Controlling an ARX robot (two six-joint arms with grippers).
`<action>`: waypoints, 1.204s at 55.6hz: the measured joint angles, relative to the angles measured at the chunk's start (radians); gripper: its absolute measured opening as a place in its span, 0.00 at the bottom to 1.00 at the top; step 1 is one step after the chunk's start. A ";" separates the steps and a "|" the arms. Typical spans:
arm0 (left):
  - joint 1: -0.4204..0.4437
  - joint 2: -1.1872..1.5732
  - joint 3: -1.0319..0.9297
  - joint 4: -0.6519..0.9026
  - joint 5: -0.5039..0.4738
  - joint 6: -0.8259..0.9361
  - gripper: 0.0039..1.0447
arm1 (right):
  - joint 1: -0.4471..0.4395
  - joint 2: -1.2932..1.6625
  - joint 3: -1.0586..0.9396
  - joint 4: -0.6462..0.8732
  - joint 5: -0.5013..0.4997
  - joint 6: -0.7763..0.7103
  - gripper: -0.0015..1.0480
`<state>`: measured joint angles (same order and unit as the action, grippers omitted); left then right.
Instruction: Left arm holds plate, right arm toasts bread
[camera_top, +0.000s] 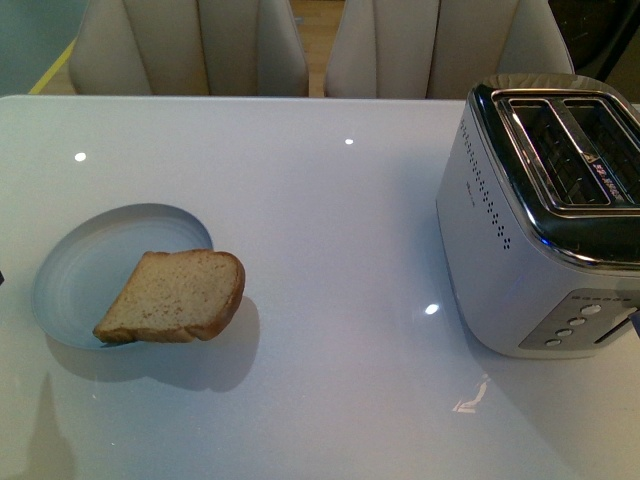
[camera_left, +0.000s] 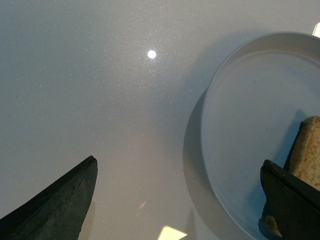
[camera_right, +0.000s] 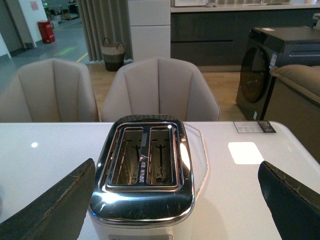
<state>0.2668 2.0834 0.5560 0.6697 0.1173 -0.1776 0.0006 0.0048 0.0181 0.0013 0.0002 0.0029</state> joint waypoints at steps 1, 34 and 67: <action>-0.003 0.011 0.008 0.000 0.001 -0.004 0.93 | 0.000 0.000 0.000 0.000 0.000 0.000 0.91; -0.070 0.243 0.203 -0.016 0.043 -0.110 0.93 | 0.000 0.000 0.000 0.000 0.000 0.000 0.91; -0.114 0.296 0.277 -0.035 0.056 -0.158 0.93 | 0.000 0.000 0.000 0.000 0.000 0.000 0.91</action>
<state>0.1524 2.3791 0.8330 0.6350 0.1738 -0.3351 0.0006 0.0048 0.0181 0.0013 0.0002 0.0029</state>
